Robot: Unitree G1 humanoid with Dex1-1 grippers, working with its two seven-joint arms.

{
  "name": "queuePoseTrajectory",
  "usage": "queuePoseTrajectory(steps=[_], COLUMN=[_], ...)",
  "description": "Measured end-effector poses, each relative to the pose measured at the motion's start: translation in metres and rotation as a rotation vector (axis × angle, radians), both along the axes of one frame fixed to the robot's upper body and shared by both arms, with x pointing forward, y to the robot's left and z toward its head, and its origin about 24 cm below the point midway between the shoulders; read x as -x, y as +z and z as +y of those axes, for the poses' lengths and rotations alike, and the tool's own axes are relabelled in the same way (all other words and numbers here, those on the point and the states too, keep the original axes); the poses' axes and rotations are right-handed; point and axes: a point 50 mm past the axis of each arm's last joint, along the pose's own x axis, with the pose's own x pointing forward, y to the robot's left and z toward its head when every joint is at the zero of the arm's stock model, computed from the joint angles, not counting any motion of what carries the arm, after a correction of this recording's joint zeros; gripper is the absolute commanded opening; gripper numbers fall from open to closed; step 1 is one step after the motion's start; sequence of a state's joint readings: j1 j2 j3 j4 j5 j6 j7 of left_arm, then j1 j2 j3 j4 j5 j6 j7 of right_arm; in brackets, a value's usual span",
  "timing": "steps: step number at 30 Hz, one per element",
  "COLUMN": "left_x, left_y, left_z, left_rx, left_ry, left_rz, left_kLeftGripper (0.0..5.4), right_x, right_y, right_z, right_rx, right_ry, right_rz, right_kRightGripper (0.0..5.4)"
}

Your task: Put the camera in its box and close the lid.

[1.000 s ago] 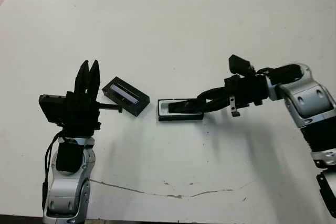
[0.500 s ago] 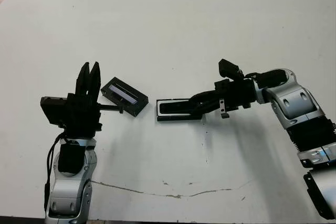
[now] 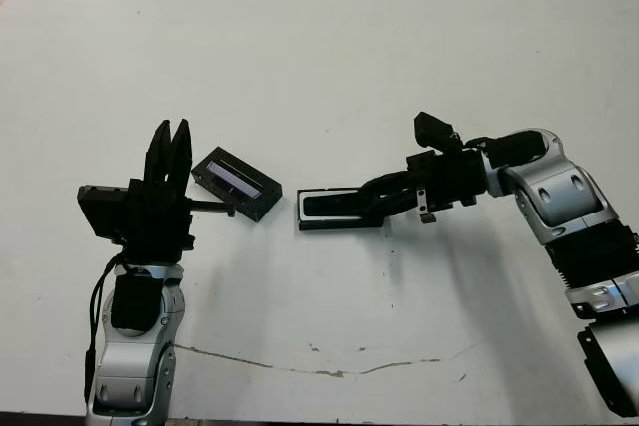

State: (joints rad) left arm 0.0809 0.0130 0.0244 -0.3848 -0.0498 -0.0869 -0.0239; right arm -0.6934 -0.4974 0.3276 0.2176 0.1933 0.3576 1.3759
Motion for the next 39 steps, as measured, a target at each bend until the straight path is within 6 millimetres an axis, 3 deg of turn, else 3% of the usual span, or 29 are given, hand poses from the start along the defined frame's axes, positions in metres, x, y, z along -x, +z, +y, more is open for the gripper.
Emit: queuePoseTrajectory(steps=[14, 18, 22, 27, 39], left_x=[0.0, 0.0, 0.0, 0.0, 0.0], left_y=[-0.001, -0.002, -0.002, -0.002, -0.002], left_z=[0.0, 0.0, 0.0, 0.0, 0.0], left_rx=[0.004, 0.004, 0.004, 0.003, 0.004], left_ry=[-0.001, -0.005, -0.005, -0.004, -0.004], left_rz=[0.0, 0.001, 0.001, -0.003, -0.001], left_kLeftGripper=[0.0, 0.0, 0.0, 0.0, 0.0], right_x=[0.001, 0.003, 0.011, 0.026, 0.058], right_y=[0.034, 0.043, 0.043, 0.029, 0.014], right_z=[-0.019, -0.025, -0.026, -0.017, 0.008], right_rx=[-0.064, -0.148, -0.276, -0.329, -0.225], right_ry=[-0.061, -0.158, -0.403, -0.613, -0.57], right_rz=[-0.129, -0.2, -0.276, -0.404, -0.687], right_kRightGripper=[4.6, 5.38, 5.38, 4.58, 1.85])
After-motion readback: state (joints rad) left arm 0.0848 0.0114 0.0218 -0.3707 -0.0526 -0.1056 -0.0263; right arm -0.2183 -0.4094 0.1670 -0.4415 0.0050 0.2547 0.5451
